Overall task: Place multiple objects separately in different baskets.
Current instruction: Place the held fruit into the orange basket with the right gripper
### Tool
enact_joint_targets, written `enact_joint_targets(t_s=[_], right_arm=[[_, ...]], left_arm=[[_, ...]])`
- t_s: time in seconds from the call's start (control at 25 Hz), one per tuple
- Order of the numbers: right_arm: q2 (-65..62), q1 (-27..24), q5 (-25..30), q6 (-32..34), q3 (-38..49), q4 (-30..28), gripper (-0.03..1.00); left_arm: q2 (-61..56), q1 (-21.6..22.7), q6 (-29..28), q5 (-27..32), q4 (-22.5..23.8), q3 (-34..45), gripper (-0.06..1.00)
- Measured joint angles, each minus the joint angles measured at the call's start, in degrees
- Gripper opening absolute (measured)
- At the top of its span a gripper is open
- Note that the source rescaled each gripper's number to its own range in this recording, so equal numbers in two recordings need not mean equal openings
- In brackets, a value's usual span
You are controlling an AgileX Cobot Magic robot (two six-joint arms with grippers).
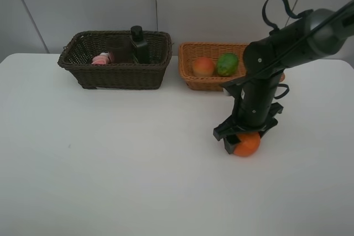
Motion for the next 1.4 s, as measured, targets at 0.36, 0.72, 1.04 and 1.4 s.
enact_joint_targets(t_s=[0.36, 0.72, 1.04, 1.4], right_arm=[[-0.97, 0.00, 0.33, 0.00, 0.00, 0.12, 0.38], [-8.30, 0.00, 4.05, 0.00, -0.26, 0.18, 0.38], [-10.30, -0.70, 15.07, 0.00, -8.73, -1.04, 0.38], [-10.30, -3.73, 17.63, 0.00, -19.23, -3.45, 0.38]], left_arm=[[0.00, 0.00, 0.00, 0.00, 0.00, 0.00, 0.89], [0.00, 0.00, 0.00, 0.00, 0.00, 0.00, 0.89], [0.00, 0.00, 0.00, 0.00, 0.00, 0.00, 0.89], [0.00, 0.00, 0.00, 0.00, 0.00, 0.00, 0.89]])
